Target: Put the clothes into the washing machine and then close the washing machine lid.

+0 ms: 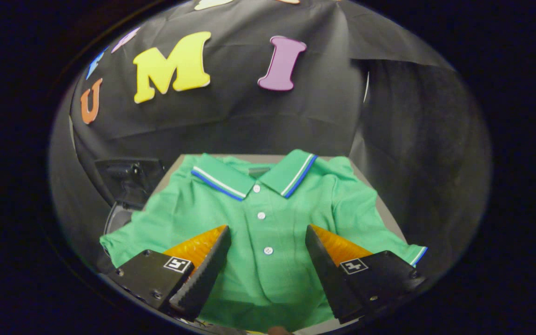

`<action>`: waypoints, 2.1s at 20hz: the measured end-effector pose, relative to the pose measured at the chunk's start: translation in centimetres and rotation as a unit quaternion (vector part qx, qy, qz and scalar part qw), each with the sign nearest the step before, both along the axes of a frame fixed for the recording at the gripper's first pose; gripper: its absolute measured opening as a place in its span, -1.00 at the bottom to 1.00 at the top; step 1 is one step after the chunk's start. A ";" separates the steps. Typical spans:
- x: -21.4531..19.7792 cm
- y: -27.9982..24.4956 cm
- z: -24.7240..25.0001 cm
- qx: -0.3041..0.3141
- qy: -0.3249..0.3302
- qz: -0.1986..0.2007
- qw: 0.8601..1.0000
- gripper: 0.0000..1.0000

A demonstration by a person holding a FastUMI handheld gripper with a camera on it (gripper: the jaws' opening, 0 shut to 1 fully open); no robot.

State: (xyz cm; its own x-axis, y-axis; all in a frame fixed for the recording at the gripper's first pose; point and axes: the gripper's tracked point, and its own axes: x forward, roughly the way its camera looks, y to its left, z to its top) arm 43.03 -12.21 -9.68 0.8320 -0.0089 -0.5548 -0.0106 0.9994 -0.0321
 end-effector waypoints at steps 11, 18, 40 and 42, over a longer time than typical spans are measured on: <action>-0.4 1.1 -0.2 0.024 0.045 0.013 0.999 0.71; 0.0 2.2 0.1 0.027 0.042 0.025 0.998 -0.85; -2.7 15.4 13.5 0.134 -0.049 0.146 0.979 -0.88; -2.8 17.9 14.1 0.133 -0.050 0.167 0.976 -0.88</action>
State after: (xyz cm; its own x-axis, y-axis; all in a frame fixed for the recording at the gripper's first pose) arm 40.28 5.65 4.38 0.8136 0.4052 -0.4170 -0.3471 0.9139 0.2106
